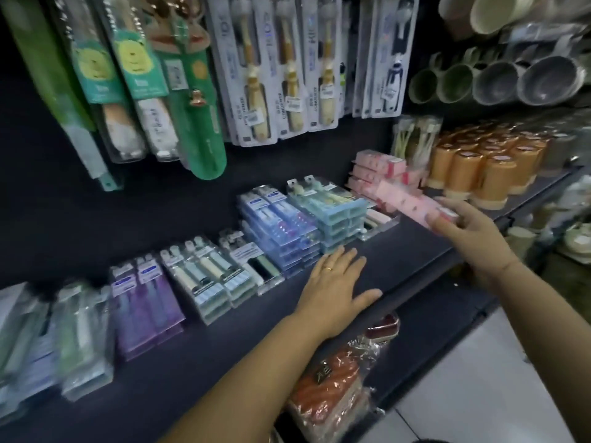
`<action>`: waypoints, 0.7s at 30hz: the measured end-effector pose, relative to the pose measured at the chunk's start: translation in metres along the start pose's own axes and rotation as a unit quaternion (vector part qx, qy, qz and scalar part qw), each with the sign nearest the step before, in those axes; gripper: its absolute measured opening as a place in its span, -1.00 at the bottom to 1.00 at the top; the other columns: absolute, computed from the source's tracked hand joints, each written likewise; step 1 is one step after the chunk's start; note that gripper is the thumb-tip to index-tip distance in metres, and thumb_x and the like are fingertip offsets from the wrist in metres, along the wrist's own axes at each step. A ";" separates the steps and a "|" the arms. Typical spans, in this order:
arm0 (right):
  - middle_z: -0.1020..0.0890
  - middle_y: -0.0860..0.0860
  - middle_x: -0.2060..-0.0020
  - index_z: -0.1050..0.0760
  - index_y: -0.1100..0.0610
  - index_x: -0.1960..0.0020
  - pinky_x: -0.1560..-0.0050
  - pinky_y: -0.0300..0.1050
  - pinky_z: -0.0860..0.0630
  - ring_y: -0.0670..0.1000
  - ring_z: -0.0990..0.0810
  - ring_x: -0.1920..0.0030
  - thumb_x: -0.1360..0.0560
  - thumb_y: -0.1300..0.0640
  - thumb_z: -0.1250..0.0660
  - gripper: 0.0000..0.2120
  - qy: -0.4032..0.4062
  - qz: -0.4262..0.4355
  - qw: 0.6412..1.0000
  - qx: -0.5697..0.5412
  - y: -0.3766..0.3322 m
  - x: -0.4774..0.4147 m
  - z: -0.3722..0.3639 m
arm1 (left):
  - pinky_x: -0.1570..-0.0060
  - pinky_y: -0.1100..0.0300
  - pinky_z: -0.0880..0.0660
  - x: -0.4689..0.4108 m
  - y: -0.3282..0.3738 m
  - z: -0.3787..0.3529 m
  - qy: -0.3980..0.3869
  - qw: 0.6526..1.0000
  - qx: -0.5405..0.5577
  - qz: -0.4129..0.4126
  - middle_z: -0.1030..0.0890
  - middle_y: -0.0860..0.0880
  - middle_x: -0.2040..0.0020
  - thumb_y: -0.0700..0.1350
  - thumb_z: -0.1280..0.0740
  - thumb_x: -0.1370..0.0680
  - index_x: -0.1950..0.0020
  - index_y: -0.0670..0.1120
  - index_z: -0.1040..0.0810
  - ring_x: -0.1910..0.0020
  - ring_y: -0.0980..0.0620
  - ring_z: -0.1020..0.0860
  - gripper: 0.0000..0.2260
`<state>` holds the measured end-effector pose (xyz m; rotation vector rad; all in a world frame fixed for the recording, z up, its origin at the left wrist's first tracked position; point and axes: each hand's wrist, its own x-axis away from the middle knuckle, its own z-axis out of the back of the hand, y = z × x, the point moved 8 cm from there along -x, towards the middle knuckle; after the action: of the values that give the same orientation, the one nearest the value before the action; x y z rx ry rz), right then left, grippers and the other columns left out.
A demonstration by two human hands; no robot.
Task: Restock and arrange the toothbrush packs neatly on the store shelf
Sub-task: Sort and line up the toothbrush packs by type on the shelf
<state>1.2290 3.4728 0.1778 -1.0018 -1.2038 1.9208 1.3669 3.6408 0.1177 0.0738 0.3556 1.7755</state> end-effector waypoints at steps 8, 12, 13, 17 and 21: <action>-0.47 0.11 -0.34 -0.35 0.14 -0.45 -0.31 -0.07 -0.43 0.08 -0.47 -0.30 -0.57 0.14 -0.33 -0.53 0.132 -0.044 0.990 -0.028 0.038 -0.154 0.032 | -0.52 0.07 0.28 -0.065 -0.020 -0.066 -0.137 0.990 -0.027 0.017 0.17 0.11 -0.61 0.35 0.03 -0.60 -0.61 0.10 0.12 -0.56 0.13 0.23 -0.34; -0.53 0.12 -0.28 -0.46 0.13 -0.35 -0.15 -0.15 -0.51 0.04 -0.51 -0.19 -0.54 0.20 -0.38 -0.61 0.105 -0.057 0.993 -0.015 0.060 -0.205 0.018 | -0.50 0.12 0.32 -0.068 -0.022 -0.068 -0.124 0.992 -0.024 0.012 0.19 0.15 -0.60 0.39 0.09 -0.56 -0.61 0.12 0.13 -0.55 0.17 0.26 -0.31; -0.52 0.11 -0.28 -0.48 0.13 -0.33 -0.23 -0.10 -0.50 0.05 -0.51 -0.21 -0.54 0.22 -0.38 -0.63 0.096 -0.059 0.993 -0.019 0.066 -0.214 0.013 | -0.50 0.13 0.33 -0.067 -0.022 -0.068 -0.126 0.992 -0.023 0.012 0.19 0.15 -0.60 0.41 0.12 -0.52 -0.61 0.12 0.14 -0.54 0.18 0.27 -0.28; -0.55 0.12 -0.19 -0.49 0.17 -0.31 -0.26 -0.03 -0.50 0.09 -0.53 -0.20 -0.58 0.21 -0.31 -0.70 0.052 -0.072 0.995 -0.040 0.074 -0.230 -0.006 | -0.49 0.15 0.35 -0.067 -0.021 -0.067 -0.124 0.992 -0.020 0.015 0.20 0.17 -0.59 0.44 0.22 -0.41 -0.60 0.13 0.15 -0.54 0.20 0.28 -0.20; -0.56 0.04 -0.04 -0.41 0.15 -0.41 0.04 -0.15 -0.51 -0.01 -0.53 0.03 -0.61 0.21 -0.14 -0.62 0.050 -0.110 0.988 -0.098 0.083 -0.249 -0.016 | -0.47 0.18 0.37 -0.067 -0.020 -0.066 -0.119 0.993 -0.016 0.014 0.20 0.17 -0.59 0.45 0.24 -0.39 -0.60 0.14 0.15 -0.53 0.21 0.28 -0.18</action>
<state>1.3553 3.2432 0.1615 -1.0067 -1.4023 1.5871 1.3856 3.5670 0.0589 0.2657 0.1549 1.7772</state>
